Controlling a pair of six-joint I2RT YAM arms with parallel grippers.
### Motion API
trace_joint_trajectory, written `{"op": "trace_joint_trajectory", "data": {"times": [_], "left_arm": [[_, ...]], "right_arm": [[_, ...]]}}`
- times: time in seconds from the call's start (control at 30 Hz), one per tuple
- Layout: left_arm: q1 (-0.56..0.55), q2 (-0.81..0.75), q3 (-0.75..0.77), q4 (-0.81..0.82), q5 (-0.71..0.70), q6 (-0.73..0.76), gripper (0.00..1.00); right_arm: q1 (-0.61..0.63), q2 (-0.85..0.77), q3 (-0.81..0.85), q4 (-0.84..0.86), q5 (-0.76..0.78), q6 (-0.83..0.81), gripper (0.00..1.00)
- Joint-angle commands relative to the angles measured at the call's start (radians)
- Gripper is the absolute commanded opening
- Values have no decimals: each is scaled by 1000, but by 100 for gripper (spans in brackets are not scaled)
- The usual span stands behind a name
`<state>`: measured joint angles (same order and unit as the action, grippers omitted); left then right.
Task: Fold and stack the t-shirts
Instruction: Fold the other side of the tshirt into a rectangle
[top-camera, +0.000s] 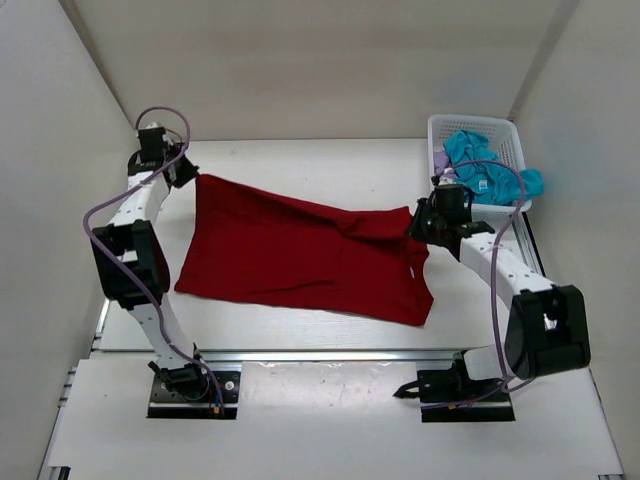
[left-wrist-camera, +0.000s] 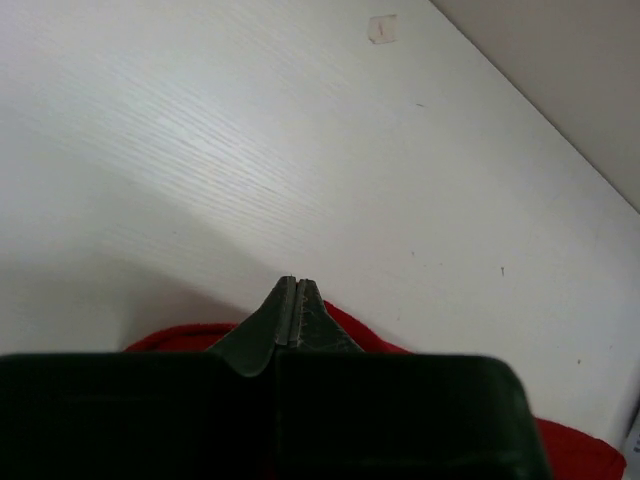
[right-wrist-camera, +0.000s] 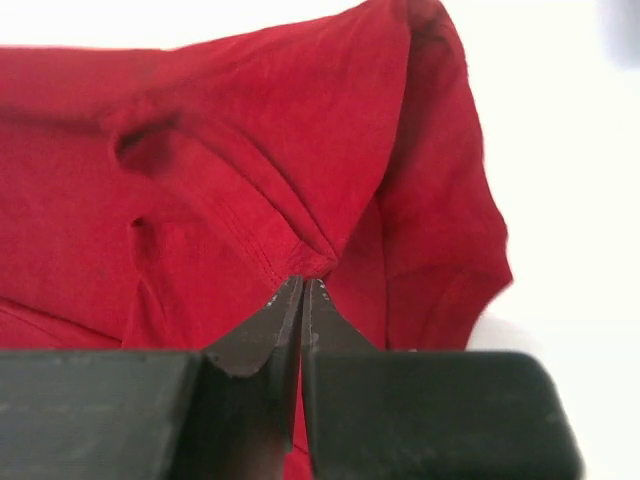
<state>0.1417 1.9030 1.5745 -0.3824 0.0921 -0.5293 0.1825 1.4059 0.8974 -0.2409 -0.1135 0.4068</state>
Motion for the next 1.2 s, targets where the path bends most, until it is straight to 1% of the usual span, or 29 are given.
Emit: {"op": "trace_joint_trajectory", "data": {"times": [0.0, 0.13, 0.17, 0.23, 0.33, 0.43, 0.6, 0.67, 0.7, 0.8, 0.87, 0.9, 0.93, 0.97, 1.03, 1.07, 1.1, 1.17], "left_arm": [[36, -94, -117, 79, 32, -20, 0], [59, -166, -224, 117, 37, -17, 0], [65, -186, -261, 119, 32, -15, 0], [79, -237, -338, 143, 50, -12, 0], [107, -286, -407, 154, 32, -11, 0], [98, -376, -523, 172, -4, -17, 0], [122, -473, -643, 171, -45, -43, 2], [122, -512, -686, 178, -54, -60, 8], [125, -536, -717, 188, -57, -70, 15], [165, -555, -757, 209, -8, -115, 29], [193, -552, -760, 206, 56, -132, 45], [193, -552, -751, 215, 81, -149, 46], [194, -571, -755, 215, 86, -179, 45], [194, -600, -771, 233, 84, -192, 42], [173, -660, -795, 278, 60, -207, 36], [138, -679, -788, 271, 38, -189, 36], [87, -685, -771, 277, 20, -179, 37], [-26, -667, -758, 266, -1, -147, 38]], "right_arm": [[-6, -108, -54, 46, 32, 15, 1], [-5, -214, -103, 12, 26, 12, 0], [0, -220, -112, 9, 29, 9, 0], [11, -284, -149, -11, 37, 7, 1], [26, -323, -196, -29, 44, 20, 0], [14, -392, -284, -55, 49, 33, 0], [15, -466, -422, -69, 37, 81, 0], [24, -488, -460, -81, 38, 111, 0], [28, -511, -478, -80, 41, 119, 0], [28, -571, -518, -92, 46, 147, 0], [15, -607, -543, -100, 38, 144, 0], [14, -614, -543, -107, 35, 138, 3], [12, -620, -534, -110, 35, 139, 7], [20, -617, -519, -119, 43, 133, 10], [34, -628, -479, -129, 55, 118, 21], [46, -618, -451, -139, 69, 112, 25], [73, -616, -427, -149, 99, 112, 26], [125, -584, -381, -101, 144, 93, 29]]}}
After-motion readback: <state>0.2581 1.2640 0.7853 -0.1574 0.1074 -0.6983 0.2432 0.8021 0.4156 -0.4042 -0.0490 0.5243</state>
